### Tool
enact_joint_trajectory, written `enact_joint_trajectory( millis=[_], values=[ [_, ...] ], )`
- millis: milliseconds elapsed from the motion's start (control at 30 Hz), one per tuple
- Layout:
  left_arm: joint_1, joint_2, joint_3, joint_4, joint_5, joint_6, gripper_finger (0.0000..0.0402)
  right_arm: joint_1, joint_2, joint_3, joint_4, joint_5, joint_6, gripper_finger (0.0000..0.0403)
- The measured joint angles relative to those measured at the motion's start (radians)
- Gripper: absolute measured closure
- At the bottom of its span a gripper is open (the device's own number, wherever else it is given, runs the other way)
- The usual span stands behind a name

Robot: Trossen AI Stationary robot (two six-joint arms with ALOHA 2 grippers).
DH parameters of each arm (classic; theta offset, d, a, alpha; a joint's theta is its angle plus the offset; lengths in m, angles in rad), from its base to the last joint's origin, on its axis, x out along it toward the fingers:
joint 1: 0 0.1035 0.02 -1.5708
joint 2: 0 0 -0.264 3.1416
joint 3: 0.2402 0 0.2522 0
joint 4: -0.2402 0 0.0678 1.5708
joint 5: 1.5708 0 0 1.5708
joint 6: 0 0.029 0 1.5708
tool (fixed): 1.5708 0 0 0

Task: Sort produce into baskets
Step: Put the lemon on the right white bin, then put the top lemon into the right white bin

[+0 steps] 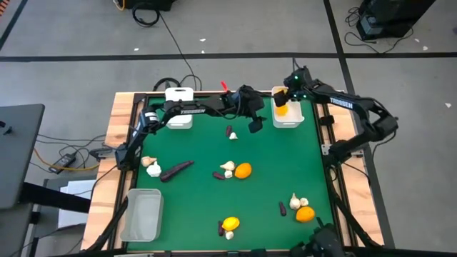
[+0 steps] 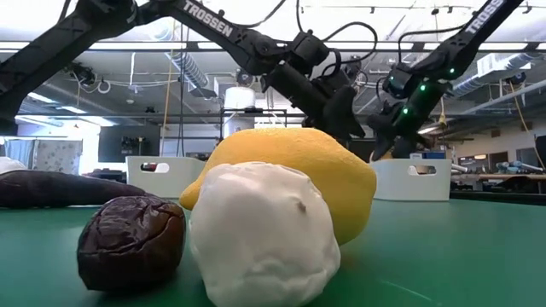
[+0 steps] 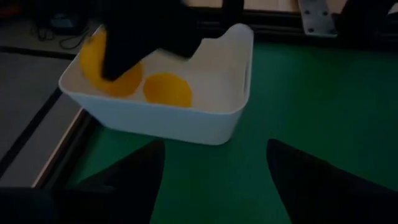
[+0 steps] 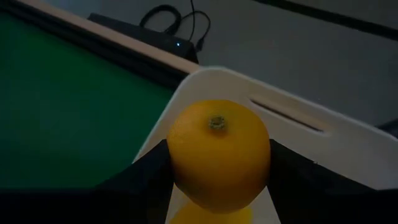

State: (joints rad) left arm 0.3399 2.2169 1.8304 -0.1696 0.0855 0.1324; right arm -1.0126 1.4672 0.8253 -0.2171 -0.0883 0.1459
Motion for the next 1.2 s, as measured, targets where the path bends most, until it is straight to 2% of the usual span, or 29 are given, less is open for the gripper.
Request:
enact_joint_trajectory(
  millis=[267,567,733,867,1000,1200],
  values=[
    [-0.010,0.000,0.000,-0.014,0.003,0.014,0.0115,-0.001,0.094,0.000,-0.003,-0.010,-0.001,0.0167],
    [-0.033,-0.001,0.000,-0.078,0.003,0.039,0.0115,-0.006,0.071,-0.001,-0.003,-0.002,-0.010,0.0122],
    [-0.032,-0.033,0.000,-0.241,-0.016,0.067,0.0115,-0.006,-0.033,0.000,-0.035,-0.010,-0.011,0.0095],
    [-0.039,-0.034,-0.003,-0.303,0.032,0.060,0.0115,-0.003,-0.128,-0.001,-0.042,-0.010,-0.011,0.0080],
    [-0.057,-0.034,-0.003,-0.368,0.031,0.049,0.0115,0.005,-0.230,-0.001,-0.102,-0.010,-0.011,0.0074],
    [-0.141,-0.061,-0.002,-0.556,-0.044,0.038,0.0115,0.083,-0.407,-0.080,-0.132,-0.011,-0.005,0.0076]
  ],
)
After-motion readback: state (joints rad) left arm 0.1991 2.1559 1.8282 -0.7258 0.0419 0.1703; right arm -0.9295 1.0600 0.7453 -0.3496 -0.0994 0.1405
